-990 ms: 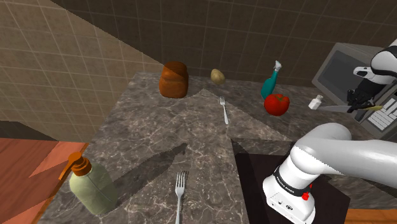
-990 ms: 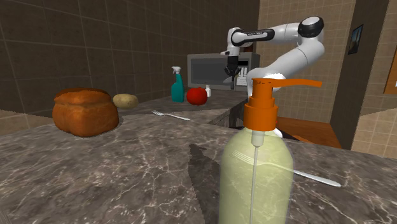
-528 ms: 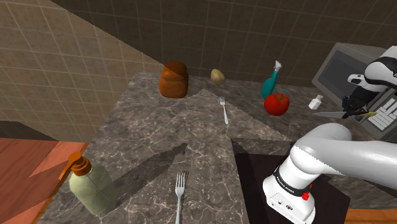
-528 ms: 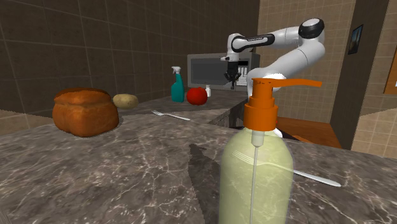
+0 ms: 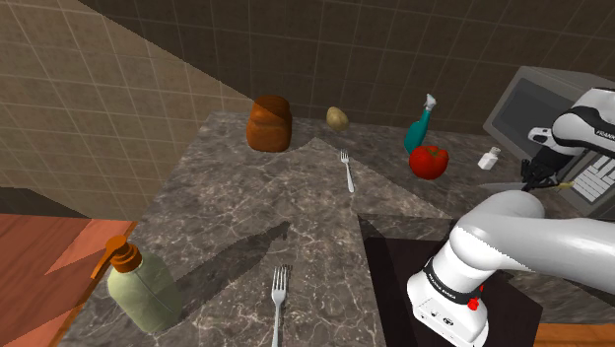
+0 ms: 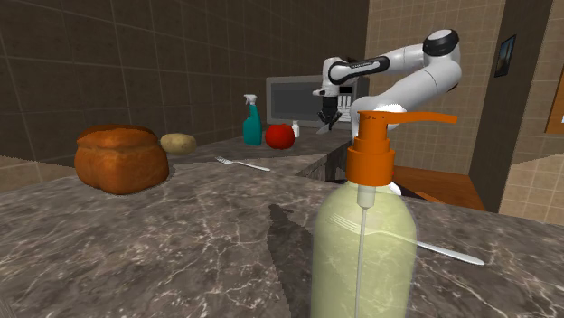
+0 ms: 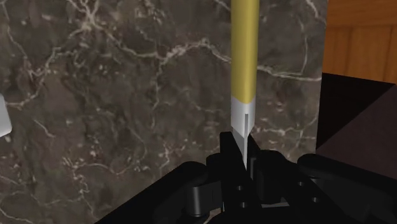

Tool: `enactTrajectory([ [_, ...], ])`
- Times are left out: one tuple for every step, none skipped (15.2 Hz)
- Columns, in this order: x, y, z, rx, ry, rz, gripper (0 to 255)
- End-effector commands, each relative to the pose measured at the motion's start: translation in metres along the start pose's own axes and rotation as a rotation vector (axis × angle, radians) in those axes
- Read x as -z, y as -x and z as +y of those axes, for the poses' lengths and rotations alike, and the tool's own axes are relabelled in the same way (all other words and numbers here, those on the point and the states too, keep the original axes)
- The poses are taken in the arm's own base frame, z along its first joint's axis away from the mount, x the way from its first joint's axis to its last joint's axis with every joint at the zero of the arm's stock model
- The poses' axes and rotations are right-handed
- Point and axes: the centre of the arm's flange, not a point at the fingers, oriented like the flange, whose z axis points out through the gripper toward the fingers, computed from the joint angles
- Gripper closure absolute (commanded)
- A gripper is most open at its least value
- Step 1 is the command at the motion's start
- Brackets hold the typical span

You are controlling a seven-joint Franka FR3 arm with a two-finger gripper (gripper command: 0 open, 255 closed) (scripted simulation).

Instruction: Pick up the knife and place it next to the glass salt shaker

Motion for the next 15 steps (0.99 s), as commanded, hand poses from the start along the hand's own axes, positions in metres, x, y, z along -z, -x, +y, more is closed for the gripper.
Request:
enactTrajectory([
  [-0.01, 0.0, 0.0, 0.0, 0.0, 0.0, 255],
  [-0.015, 0.0, 0.0, 0.0, 0.0, 0.0, 255],
  [-0.021, 0.0, 0.0, 0.0, 0.0, 0.0, 255],
  [-0.026, 0.0, 0.0, 0.0, 0.0, 0.0, 255],
  [-0.031, 0.0, 0.0, 0.0, 0.0, 0.0, 255],
  [-0.036, 0.0, 0.0, 0.0, 0.0, 0.0, 255],
  [-0.042, -0.001, 0.0, 0.0, 0.0, 0.0, 255],
  [-0.042, -0.001, 0.0, 0.0, 0.0, 0.0, 255],
  [-0.042, -0.001, 0.0, 0.0, 0.0, 0.0, 255],
  [-0.042, -0.001, 0.0, 0.0, 0.0, 0.0, 255],
  [-0.042, -0.001, 0.0, 0.0, 0.0, 0.0, 255],
  [-0.042, -0.001, 0.0, 0.0, 0.0, 0.0, 255],
  [-0.042, -0.001, 0.0, 0.0, 0.0, 0.0, 255],
  [-0.042, -0.001, 0.0, 0.0, 0.0, 0.0, 255],
  [-0.042, -0.001, 0.0, 0.0, 0.0, 0.0, 255],
])
